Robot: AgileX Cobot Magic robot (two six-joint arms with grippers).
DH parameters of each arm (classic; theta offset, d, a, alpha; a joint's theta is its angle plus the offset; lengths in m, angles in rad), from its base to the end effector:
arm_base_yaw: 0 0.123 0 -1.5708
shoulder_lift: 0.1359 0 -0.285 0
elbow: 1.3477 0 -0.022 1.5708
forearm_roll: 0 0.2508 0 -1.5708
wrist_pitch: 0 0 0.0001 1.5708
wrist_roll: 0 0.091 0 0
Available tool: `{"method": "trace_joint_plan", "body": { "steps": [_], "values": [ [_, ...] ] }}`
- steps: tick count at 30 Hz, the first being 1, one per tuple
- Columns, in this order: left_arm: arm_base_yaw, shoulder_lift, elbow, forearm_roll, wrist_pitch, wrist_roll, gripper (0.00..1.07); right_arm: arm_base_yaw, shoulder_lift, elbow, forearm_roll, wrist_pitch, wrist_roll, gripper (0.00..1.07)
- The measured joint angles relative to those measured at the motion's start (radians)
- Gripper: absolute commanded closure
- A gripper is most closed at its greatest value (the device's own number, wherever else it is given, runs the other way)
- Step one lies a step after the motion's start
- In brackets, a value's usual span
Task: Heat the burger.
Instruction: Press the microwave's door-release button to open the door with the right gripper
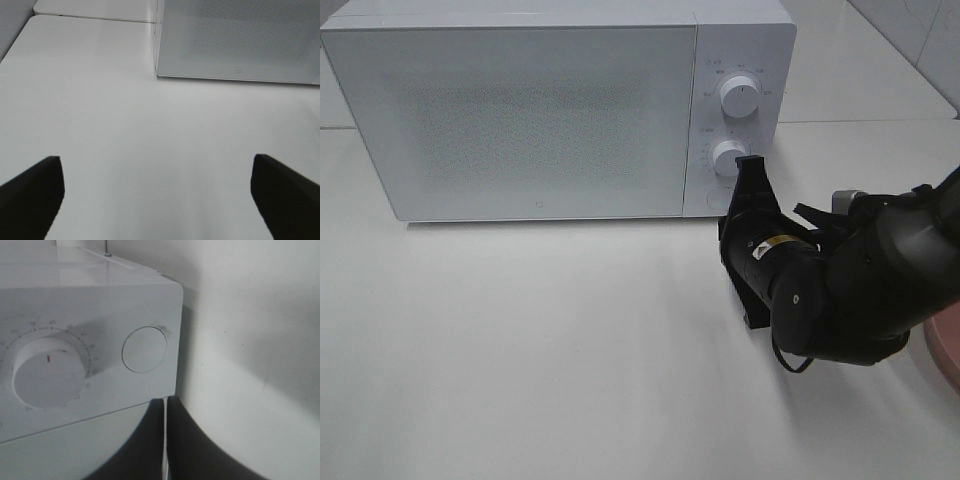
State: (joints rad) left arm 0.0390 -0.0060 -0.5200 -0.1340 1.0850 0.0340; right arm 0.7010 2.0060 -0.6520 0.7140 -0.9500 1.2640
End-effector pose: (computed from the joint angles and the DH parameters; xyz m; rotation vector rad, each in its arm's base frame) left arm -0.0091 -0.0111 0.2814 0.0051 2.0372 -0.1143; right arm 0.2753 0.1689 0.0962 1.3402 1.6130 1.0024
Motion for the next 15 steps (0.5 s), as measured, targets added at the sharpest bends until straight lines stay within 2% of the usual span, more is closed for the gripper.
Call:
{"method": "trace_joint_plan", "body": {
  "steps": [15],
  "values": [
    [0.0,0.0,0.0,0.0,0.0,0.0,0.13,-0.064,0.066,-0.093,-0.015,0.027,0.0,1.07]
  ]
}}
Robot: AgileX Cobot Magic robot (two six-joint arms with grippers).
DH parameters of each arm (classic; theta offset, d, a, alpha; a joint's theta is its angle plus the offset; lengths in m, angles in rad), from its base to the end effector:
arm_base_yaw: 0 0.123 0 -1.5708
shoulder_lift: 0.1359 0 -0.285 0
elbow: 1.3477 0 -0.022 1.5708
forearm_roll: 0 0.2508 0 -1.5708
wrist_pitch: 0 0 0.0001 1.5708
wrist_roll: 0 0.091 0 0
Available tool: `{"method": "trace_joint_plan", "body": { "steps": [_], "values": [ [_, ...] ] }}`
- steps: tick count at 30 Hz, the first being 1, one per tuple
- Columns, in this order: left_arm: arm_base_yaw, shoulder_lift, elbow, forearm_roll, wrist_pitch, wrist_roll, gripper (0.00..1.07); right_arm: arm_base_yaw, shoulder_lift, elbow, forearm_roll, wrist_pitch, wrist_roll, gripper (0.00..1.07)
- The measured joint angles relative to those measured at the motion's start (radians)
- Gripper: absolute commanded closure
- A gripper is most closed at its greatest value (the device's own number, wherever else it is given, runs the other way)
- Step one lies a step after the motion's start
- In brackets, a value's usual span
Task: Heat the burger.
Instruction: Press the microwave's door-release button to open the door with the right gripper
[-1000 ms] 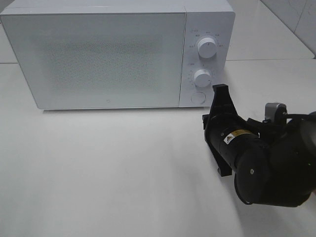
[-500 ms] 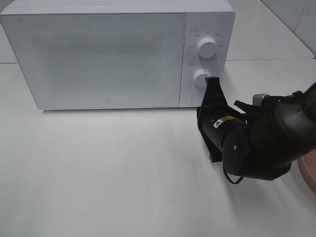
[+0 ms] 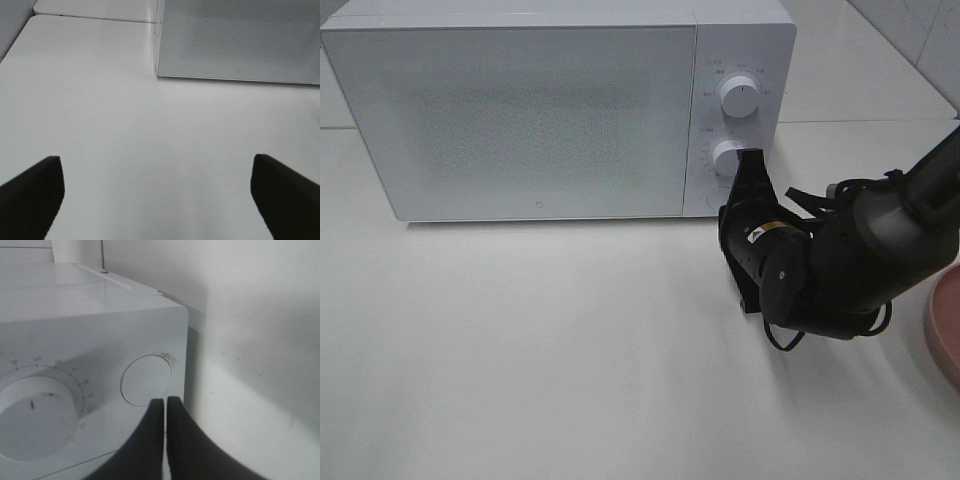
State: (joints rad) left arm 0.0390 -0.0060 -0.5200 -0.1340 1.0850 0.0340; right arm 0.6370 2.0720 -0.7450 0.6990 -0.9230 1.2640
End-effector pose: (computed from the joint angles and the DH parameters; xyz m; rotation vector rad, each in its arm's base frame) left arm -0.0091 -0.0111 0.2814 0.0051 2.0372 -0.1143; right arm 0.3028 0.1660 0.0881 1.3807 1.5741 0.9871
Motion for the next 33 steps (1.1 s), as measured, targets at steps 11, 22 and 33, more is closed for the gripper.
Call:
{"method": "trace_joint_plan", "body": {
  "steps": [11,22,33],
  "values": [
    [0.0,0.0,0.0,0.0,0.0,0.0,0.13,-0.033,0.02,-0.066,0.001,0.014,-0.009,1.07],
    [0.0,0.0,0.0,0.0,0.0,0.0,0.13,-0.042,0.058,-0.103,-0.003,0.034,-0.007,1.07],
    [0.0,0.0,0.0,0.0,0.0,0.0,0.13,-0.042,0.07,-0.12,0.002,0.015,-0.008,1.07]
  ]
}}
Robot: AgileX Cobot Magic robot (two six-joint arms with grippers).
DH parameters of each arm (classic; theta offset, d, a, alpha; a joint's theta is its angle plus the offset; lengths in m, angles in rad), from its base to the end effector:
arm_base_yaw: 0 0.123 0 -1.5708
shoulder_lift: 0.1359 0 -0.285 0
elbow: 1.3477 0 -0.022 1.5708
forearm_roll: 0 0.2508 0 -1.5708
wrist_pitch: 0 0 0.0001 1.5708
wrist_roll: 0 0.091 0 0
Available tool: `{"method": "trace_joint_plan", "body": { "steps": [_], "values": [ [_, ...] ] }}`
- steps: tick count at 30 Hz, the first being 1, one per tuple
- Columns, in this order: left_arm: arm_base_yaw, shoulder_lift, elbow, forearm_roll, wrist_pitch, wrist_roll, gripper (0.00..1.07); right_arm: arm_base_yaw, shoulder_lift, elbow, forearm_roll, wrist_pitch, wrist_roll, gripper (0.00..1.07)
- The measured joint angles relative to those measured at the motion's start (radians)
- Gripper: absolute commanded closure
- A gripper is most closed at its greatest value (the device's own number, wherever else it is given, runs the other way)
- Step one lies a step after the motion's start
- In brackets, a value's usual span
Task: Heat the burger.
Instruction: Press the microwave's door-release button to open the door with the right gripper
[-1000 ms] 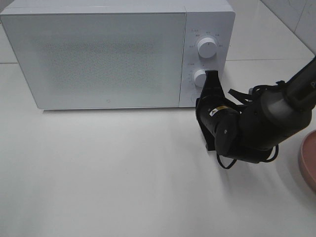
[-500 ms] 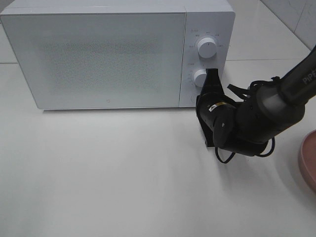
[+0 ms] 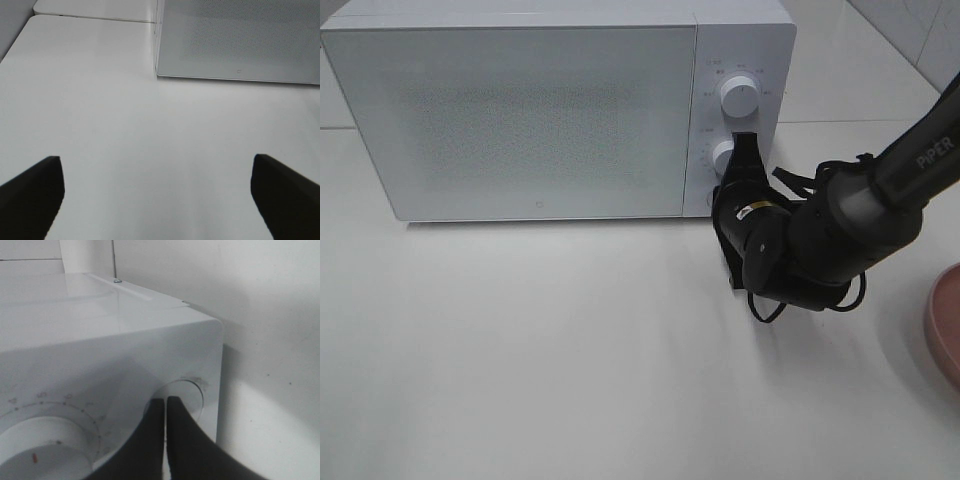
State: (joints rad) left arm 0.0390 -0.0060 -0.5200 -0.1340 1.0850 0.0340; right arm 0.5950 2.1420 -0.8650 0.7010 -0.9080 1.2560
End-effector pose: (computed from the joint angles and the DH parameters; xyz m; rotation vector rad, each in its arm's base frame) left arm -0.0091 -0.0111 0.2814 0.0051 2.0372 -0.1143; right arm 0.3328 0.1694 0.0833 1.4026 1.5168 0.9993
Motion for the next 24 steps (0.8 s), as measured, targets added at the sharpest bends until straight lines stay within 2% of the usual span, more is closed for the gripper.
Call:
{"method": "trace_joint_plan", "body": {
  "steps": [24],
  "values": [
    [0.0,0.0,0.0,0.0,0.0,0.0,0.13,0.009,0.061,-0.038,0.042,-0.059,0.0,1.07]
  ]
}}
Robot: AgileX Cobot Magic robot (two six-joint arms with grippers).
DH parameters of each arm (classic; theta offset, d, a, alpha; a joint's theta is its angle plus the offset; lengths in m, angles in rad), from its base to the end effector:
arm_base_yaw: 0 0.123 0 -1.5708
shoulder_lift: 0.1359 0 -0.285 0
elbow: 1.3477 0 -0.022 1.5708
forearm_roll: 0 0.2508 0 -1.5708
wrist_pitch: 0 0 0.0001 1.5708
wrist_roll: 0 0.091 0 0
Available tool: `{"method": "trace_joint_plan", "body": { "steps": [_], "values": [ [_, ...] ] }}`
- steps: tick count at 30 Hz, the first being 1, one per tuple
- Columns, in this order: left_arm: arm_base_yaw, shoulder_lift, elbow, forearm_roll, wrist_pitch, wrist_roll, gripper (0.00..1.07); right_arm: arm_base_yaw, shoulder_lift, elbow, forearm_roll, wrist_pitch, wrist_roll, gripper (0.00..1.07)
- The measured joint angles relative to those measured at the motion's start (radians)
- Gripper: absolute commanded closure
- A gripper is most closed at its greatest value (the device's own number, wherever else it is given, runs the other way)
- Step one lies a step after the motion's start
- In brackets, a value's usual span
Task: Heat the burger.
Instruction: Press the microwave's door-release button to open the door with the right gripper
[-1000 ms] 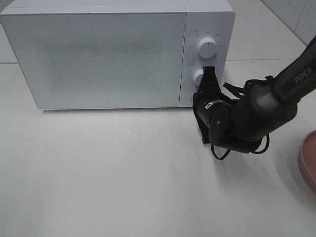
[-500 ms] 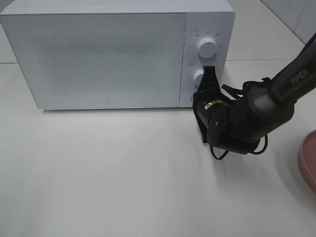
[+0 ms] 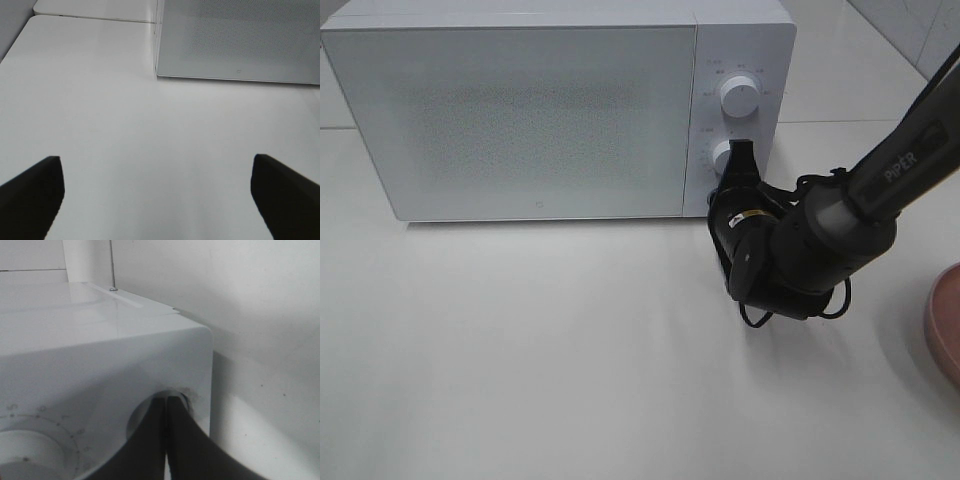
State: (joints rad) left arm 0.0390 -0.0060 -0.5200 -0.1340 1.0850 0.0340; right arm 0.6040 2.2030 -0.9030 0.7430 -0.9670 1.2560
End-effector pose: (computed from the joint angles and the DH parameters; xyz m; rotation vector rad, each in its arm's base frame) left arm -0.0091 -0.0111 0.2814 0.0051 2.0372 -0.1143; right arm 0.3384 0.1720 0.0716 1.4057 1.4599 0.9840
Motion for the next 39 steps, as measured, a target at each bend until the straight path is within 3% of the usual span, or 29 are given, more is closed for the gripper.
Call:
{"method": "trace_joint_plan", "body": {
  "steps": [24,39],
  "values": [
    [0.0,0.0,0.0,0.0,0.0,0.0,0.13,0.01,0.02,-0.11,0.154,0.071,-0.14,1.07],
    [0.0,0.0,0.0,0.0,-0.001,0.0,0.13,0.01,0.018,-0.114,0.169,0.089,-0.159,1.07]
  ]
}}
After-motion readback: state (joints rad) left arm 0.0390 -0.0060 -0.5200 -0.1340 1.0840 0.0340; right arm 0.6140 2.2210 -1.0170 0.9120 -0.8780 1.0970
